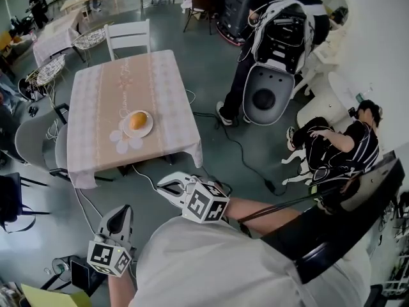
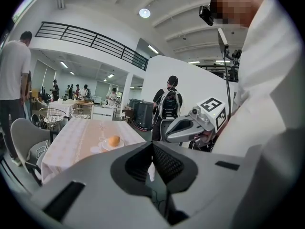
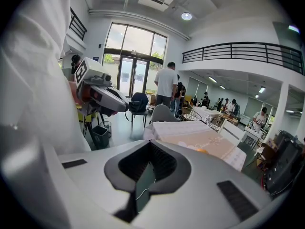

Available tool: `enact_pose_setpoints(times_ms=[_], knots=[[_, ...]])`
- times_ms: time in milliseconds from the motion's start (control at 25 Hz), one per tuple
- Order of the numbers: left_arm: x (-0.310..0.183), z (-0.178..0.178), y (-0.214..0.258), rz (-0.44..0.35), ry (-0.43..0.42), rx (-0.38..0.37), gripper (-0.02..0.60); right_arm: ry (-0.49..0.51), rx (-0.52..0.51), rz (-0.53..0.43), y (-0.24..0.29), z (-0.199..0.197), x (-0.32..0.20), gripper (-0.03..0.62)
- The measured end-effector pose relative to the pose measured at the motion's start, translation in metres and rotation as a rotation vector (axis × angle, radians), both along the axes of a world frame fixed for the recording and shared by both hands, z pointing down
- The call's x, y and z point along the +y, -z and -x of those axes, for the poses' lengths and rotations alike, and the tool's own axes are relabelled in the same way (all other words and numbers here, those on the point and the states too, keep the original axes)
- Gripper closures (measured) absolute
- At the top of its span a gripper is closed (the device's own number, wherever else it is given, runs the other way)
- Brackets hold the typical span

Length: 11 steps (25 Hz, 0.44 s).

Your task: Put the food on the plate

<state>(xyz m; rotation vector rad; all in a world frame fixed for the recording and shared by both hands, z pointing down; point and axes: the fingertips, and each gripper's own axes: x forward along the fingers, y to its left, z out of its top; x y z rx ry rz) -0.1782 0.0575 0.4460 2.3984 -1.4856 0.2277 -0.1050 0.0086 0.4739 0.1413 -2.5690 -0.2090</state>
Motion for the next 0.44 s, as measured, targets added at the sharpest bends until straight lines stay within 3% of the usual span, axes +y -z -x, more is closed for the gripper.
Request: enact_pose_setpoints(times_ms=[440], knots=[[-0.008, -0.012, 0.0, 0.005, -0.022, 0.0, 0.572, -0.016, -0.002, 0.001, 0.0, -0.012, -0.006, 0.582]])
